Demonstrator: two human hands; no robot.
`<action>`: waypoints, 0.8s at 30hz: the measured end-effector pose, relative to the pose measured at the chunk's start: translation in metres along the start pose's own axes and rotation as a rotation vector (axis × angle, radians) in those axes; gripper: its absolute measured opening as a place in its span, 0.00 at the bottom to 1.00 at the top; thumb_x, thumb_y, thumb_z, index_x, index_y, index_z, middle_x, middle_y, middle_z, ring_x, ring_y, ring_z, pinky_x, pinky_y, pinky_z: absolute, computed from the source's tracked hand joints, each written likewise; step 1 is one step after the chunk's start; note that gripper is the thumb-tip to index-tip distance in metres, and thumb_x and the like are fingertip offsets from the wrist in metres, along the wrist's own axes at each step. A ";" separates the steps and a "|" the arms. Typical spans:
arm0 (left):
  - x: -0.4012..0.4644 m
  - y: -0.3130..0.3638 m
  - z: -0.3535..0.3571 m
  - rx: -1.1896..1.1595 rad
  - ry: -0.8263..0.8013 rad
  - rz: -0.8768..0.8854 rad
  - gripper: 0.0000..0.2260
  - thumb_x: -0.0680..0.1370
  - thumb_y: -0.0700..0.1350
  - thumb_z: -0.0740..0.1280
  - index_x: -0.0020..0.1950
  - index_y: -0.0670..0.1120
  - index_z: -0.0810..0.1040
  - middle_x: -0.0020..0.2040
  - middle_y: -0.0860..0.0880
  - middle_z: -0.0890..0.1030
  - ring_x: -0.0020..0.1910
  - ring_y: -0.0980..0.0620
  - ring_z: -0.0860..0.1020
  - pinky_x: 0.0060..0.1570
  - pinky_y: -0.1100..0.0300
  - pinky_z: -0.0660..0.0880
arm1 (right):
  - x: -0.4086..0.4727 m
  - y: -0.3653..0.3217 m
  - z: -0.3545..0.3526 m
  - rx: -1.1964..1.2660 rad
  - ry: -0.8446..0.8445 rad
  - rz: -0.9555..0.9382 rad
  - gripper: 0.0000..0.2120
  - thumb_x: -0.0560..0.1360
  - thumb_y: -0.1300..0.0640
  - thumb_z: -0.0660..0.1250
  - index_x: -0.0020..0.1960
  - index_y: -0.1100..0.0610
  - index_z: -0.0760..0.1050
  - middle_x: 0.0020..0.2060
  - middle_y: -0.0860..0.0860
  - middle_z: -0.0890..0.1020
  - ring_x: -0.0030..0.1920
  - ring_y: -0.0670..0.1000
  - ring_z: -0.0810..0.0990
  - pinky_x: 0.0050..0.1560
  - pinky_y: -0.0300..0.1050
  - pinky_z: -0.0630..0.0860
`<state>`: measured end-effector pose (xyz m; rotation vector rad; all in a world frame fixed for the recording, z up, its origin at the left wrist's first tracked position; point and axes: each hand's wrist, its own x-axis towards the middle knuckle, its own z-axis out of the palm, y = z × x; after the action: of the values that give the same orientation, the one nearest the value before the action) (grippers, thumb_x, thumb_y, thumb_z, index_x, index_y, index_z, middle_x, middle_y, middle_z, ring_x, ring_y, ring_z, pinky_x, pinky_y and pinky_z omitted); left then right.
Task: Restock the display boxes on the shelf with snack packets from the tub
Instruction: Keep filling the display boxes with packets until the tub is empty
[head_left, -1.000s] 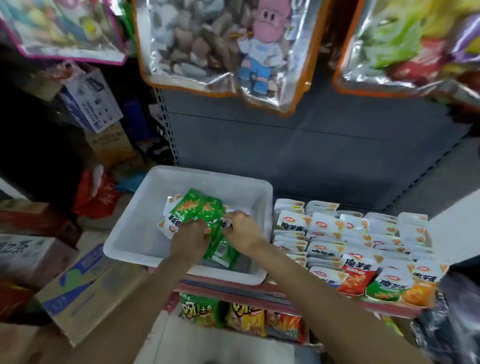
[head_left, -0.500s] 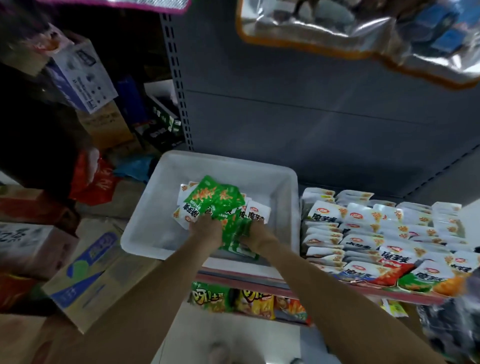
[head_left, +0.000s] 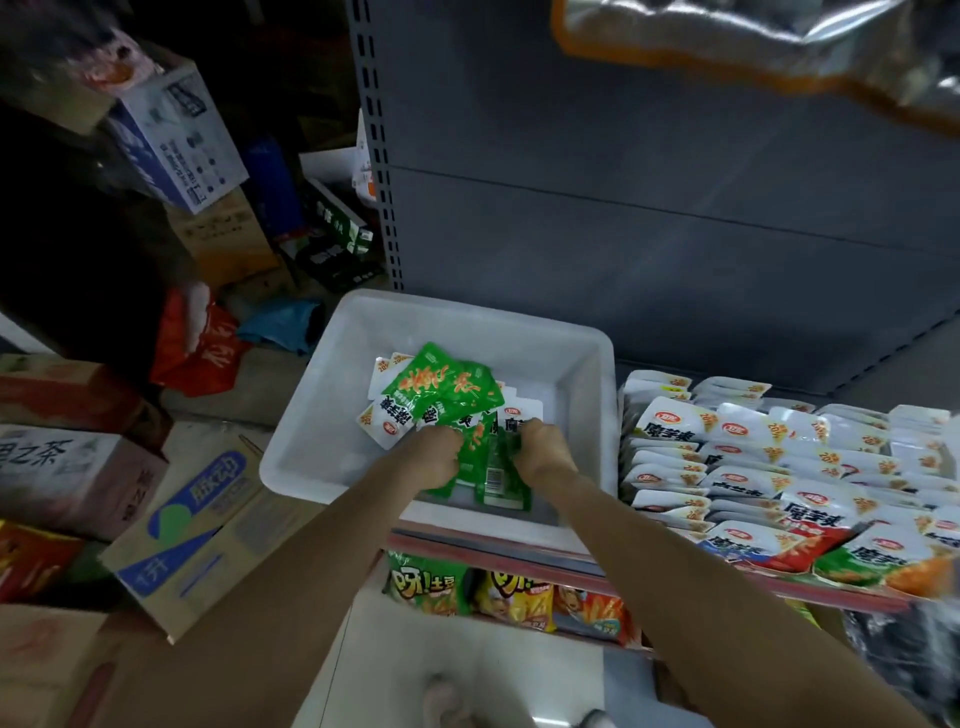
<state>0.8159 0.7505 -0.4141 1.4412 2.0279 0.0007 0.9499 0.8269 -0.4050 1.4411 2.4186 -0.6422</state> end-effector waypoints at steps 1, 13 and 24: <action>-0.002 0.000 -0.002 -0.074 0.022 -0.010 0.16 0.78 0.38 0.61 0.66 0.42 0.72 0.61 0.40 0.77 0.56 0.44 0.76 0.52 0.56 0.73 | -0.001 0.002 -0.006 0.049 0.018 0.002 0.13 0.78 0.64 0.60 0.61 0.64 0.73 0.59 0.59 0.77 0.59 0.58 0.77 0.57 0.45 0.74; -0.050 0.087 -0.040 -1.224 0.255 0.033 0.10 0.80 0.43 0.62 0.60 0.43 0.70 0.48 0.48 0.76 0.45 0.52 0.78 0.44 0.66 0.77 | -0.067 0.036 -0.085 1.234 0.184 -0.110 0.16 0.72 0.77 0.59 0.39 0.57 0.74 0.34 0.53 0.78 0.38 0.51 0.77 0.43 0.47 0.75; -0.047 0.248 -0.038 -0.991 0.332 0.407 0.19 0.76 0.36 0.67 0.64 0.51 0.70 0.39 0.49 0.78 0.38 0.56 0.77 0.40 0.64 0.77 | -0.123 0.173 -0.157 1.254 0.445 -0.202 0.16 0.72 0.71 0.68 0.57 0.62 0.71 0.43 0.56 0.83 0.39 0.48 0.82 0.42 0.44 0.80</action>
<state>1.0163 0.8231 -0.2728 1.1665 1.5078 1.2885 1.1617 0.8816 -0.2571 1.8171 2.5188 -2.3955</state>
